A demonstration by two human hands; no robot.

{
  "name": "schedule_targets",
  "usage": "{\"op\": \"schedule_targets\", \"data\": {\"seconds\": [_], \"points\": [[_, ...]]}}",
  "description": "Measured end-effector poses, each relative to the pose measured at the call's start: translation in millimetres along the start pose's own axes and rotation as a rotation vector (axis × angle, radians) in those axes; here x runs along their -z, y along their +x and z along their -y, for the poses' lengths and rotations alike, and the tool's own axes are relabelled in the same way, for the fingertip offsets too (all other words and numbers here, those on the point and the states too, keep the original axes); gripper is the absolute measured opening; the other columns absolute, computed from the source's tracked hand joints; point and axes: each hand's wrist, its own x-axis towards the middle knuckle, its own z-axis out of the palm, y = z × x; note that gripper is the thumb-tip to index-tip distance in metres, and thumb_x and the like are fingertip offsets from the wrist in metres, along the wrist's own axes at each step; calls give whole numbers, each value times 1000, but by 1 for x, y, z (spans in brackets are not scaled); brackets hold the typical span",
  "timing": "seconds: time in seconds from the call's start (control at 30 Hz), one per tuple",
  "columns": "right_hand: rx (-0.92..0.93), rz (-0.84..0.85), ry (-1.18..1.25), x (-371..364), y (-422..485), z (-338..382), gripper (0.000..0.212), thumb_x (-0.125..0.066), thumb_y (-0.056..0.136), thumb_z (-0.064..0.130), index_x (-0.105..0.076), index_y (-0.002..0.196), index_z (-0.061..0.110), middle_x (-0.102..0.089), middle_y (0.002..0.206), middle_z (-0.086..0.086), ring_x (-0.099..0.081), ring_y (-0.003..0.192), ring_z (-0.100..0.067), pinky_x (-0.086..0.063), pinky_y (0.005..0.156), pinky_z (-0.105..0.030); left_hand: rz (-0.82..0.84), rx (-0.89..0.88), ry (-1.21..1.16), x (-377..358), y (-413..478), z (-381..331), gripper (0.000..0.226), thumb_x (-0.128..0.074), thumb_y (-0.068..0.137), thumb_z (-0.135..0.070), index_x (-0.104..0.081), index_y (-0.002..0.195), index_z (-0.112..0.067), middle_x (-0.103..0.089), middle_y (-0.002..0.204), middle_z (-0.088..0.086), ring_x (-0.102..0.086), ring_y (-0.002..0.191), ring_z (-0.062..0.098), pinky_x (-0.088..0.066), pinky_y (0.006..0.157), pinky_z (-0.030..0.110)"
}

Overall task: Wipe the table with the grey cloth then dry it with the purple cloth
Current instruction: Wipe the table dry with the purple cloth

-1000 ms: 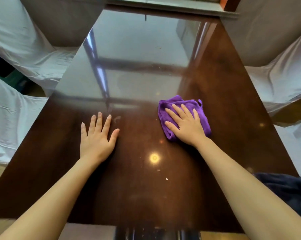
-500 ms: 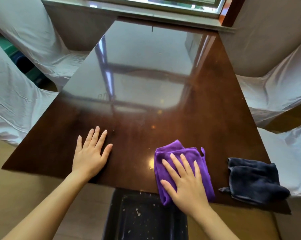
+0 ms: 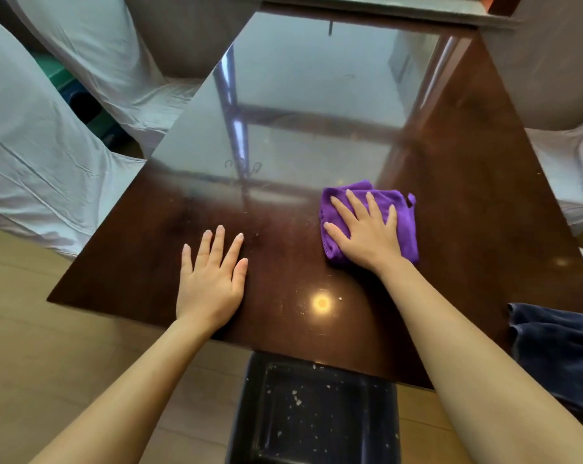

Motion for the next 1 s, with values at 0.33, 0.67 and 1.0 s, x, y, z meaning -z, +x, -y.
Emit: {"op": "schedule_targets", "data": {"seconds": [0.33, 0.67, 1.0], "points": [[309, 92, -3, -5, 4, 63, 56, -21, 89, 63, -11, 142, 46, -10, 158, 9, 2, 145, -21, 8, 112, -56, 16, -4, -38, 0, 0, 1, 60, 4, 86, -55, -5, 143, -37, -5, 158, 0, 3, 145, 16, 5, 116, 45], [357, -45, -59, -27, -188, 77, 59, -35, 89, 56, -17, 144, 40, -27, 154, 7, -19, 143, -27, -12, 114, -58, 41, -6, -40, 4, -1, -1, 58, -5, 90, -52, -9, 144, -33, -6, 158, 2, 2, 145, 18, 3, 117, 48], [343, -488, -346, -65, -225, 54, 66, -51, 83, 9, -29, 141, 29, -37, 140, 2, -38, 124, -23, -30, 99, -42, 38, -23, -32, 1, 0, 0, 55, -7, 91, -52, -10, 144, -34, -6, 158, 3, 1, 145, 19, 4, 116, 48]]}}
